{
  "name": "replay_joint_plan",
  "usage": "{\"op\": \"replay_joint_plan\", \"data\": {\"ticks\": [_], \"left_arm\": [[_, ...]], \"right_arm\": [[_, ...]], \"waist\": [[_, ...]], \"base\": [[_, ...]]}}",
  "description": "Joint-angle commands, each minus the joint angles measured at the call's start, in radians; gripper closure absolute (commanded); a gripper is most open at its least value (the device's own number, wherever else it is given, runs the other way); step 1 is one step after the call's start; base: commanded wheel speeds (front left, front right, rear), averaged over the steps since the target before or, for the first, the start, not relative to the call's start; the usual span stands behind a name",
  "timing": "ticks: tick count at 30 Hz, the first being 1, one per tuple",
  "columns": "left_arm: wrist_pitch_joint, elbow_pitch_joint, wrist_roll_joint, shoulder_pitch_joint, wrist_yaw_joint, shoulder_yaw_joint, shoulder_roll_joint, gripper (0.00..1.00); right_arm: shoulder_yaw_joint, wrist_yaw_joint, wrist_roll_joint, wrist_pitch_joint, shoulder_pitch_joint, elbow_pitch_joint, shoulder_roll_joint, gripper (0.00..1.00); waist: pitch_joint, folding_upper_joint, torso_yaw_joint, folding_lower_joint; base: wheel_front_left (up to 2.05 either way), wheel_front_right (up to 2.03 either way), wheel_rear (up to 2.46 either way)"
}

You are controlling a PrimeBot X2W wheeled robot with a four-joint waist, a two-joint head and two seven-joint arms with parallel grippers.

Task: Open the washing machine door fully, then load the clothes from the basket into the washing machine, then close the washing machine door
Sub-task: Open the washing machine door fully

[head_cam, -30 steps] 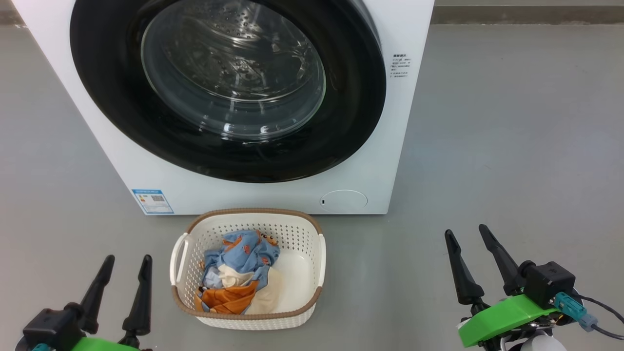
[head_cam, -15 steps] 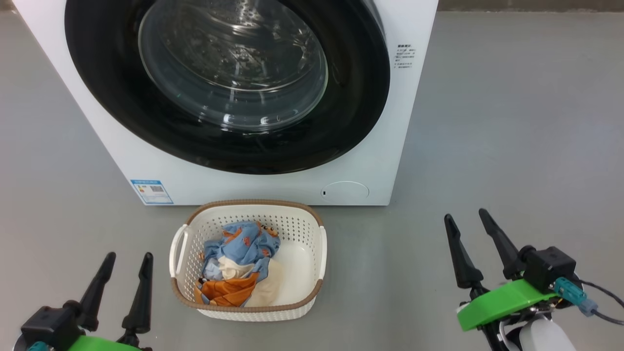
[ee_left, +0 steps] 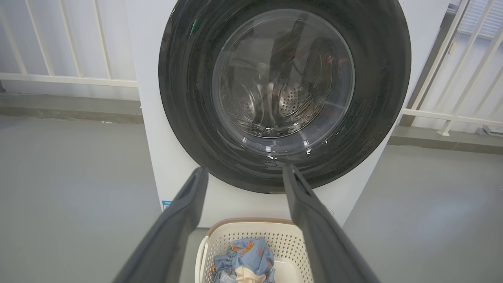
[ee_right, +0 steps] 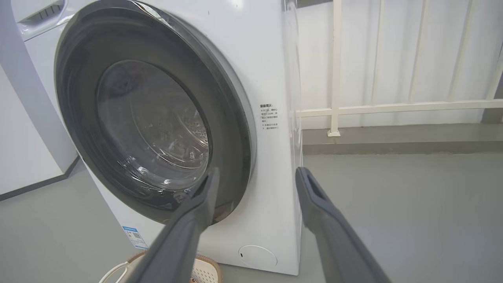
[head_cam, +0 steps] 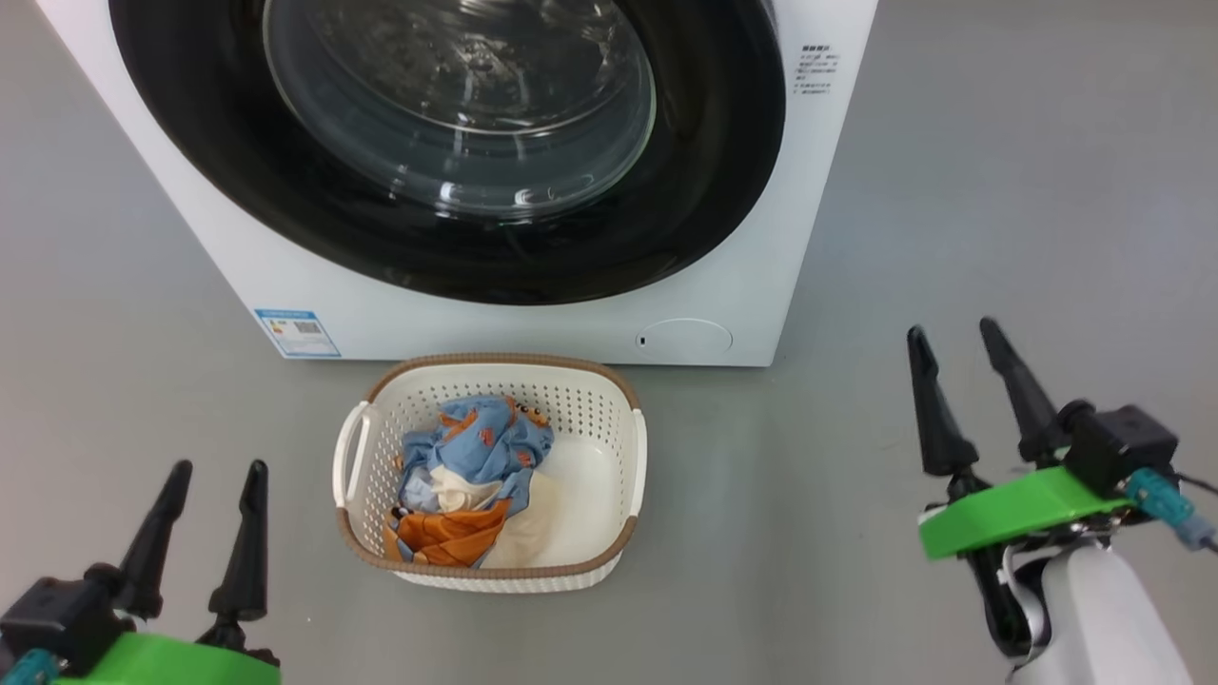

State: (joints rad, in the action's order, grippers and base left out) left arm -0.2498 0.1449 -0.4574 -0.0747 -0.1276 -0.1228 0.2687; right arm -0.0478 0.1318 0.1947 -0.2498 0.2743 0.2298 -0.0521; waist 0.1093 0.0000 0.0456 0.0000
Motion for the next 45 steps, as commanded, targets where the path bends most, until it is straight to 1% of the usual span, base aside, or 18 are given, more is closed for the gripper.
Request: {"op": "replay_joint_plan", "data": {"ticks": [1, 2, 3, 4, 5, 8, 9, 14, 16, 17, 20, 25, 32, 33, 35, 39, 42, 45], "left_arm": [[-0.012, -0.030, 0.010, -0.058, -0.003, 0.042, 0.029, 0.00], [-0.012, -0.035, 0.011, -0.061, -0.003, 0.043, 0.030, 0.00], [-0.012, -0.041, 0.010, -0.065, -0.003, 0.045, 0.030, 0.00], [-0.012, -0.047, 0.008, -0.067, -0.003, 0.048, 0.031, 0.00], [-0.012, -0.053, 0.006, -0.069, -0.003, 0.050, 0.033, 0.00], [-0.012, -0.066, 0.004, -0.073, -0.003, 0.059, 0.040, 0.00], [-0.012, -0.067, 0.004, -0.074, -0.003, 0.062, 0.042, 0.00], [-0.012, -0.075, -0.002, -0.085, -0.003, 0.065, 0.050, 0.00], [-0.012, -0.078, -0.005, -0.091, -0.003, 0.065, 0.053, 0.00], [-0.012, -0.080, -0.007, -0.096, -0.003, 0.066, 0.056, 0.00], [-0.012, -0.085, -0.011, -0.102, -0.003, 0.066, 0.059, 0.00], [-0.012, -0.096, -0.018, -0.113, -0.003, 0.068, 0.061, 0.00], [-0.012, -0.126, -0.025, -0.129, -0.003, 0.072, 0.059, 0.00], [-0.012, -0.126, -0.025, -0.129, -0.003, 0.072, 0.059, 0.00], [-0.012, -0.131, -0.031, -0.134, -0.003, 0.077, 0.057, 0.00], [-0.012, -0.130, -0.034, -0.141, -0.003, 0.076, 0.056, 0.00], [-0.012, -0.131, -0.038, -0.150, -0.003, 0.078, 0.057, 0.00], [-0.012, -0.128, -0.042, -0.158, -0.003, 0.079, 0.059, 0.00]], "right_arm": [[0.019, -0.001, 0.003, -0.012, 0.039, -0.030, 0.002, 0.00], [0.010, -0.001, 0.007, -0.012, 0.050, -0.032, 0.002, 0.05], [0.000, -0.001, 0.014, -0.012, 0.061, -0.034, 0.002, 0.12], [-0.006, -0.001, 0.018, -0.012, 0.072, -0.035, 0.002, 0.22], [-0.011, -0.001, 0.020, -0.012, 0.084, -0.038, 0.002, 0.51], [-0.025, -0.001, 0.038, -0.012, 0.121, -0.047, 0.002, 0.82], [-0.030, -0.001, 0.043, -0.012, 0.134, -0.052, 0.002, 1.00], [-0.048, -0.001, 0.104, -0.012, 0.205, -0.054, 0.002, 1.00], [-0.054, -0.001, 0.140, -0.012, 0.236, -0.030, 0.002, 1.00], [-0.065, -0.001, 0.184, -0.012, 0.271, 0.003, -0.003, 1.00], [-0.076, -0.001, 0.254, 0.000, 0.330, 0.054, -0.021, 1.00], [-0.083, -0.001, 0.362, 0.064, 0.421, 0.132, -0.047, 1.00], [-0.105, -0.001, 0.519, 0.175, 0.545, 0.204, -0.087, 1.00], [-0.105, -0.001, 0.519, 0.175, 0.545, 0.204, -0.087, 1.00], [-0.110, -0.001, 0.573, 0.204, 0.600, 0.226, -0.108, 1.00], [-0.100, -0.001, 0.617, 0.241, 0.646, 0.252, -0.121, 1.00], [-0.091, -0.001, 0.665, 0.290, 0.687, 0.276, -0.130, 1.00], [-0.109, -0.001, 0.728, 0.349, 0.729, 0.317, -0.129, 1.00]], "waist": [[0.014, 0.0000, 0.006, 0.0000], [0.021, 0.0000, 0.009, 0.0000], [0.029, 0.0000, 0.011, 0.0000], [0.036, 0.0000, 0.013, 0.0000], [0.043, 0.0000, 0.015, 0.0000], [0.065, 0.0000, 0.018, 0.0000], [0.071, 0.0000, 0.019, 0.0000], [0.101, 0.0000, 0.025, 0.0000], [0.115, 0.0000, 0.029, 0.0000], [0.126, 0.0000, 0.034, 0.0000], [0.145, 0.0000, 0.041, 0.0000], [0.174, 0.0000, 0.051, 0.0000], [0.212, 0.0000, 0.064, 0.0000], [0.212, 0.0000, 0.064, 0.0000], [0.232, 0.0000, 0.069, 0.0000], [0.250, 0.0000, 0.076, 0.0000], [0.269, 0.0000, 0.084, 0.0000], [0.287, 0.0000, 0.090, 0.0000]], "base": [[0.00, 0.00, 0.00], [0.00, 0.00, 0.00], [0.00, 0.00, 0.00], [0.00, 0.00, 0.00], [0.00, 0.00, 0.00], [0.00, 0.00, 0.00], [0.00, 0.00, 0.00], [0.00, 0.00, 0.00], [0.00, 0.00, 0.00], [0.00, 0.00, 0.00], [0.00, 0.00, 0.00], [0.00, 0.00, 0.00], [0.00, 0.00, 0.00], [0.00, 0.00, 0.00], [0.00, 0.00, 0.00], [0.00, 0.00, 0.00], [0.00, 0.00, 0.00], [0.00, 0.00, 0.00]]}}
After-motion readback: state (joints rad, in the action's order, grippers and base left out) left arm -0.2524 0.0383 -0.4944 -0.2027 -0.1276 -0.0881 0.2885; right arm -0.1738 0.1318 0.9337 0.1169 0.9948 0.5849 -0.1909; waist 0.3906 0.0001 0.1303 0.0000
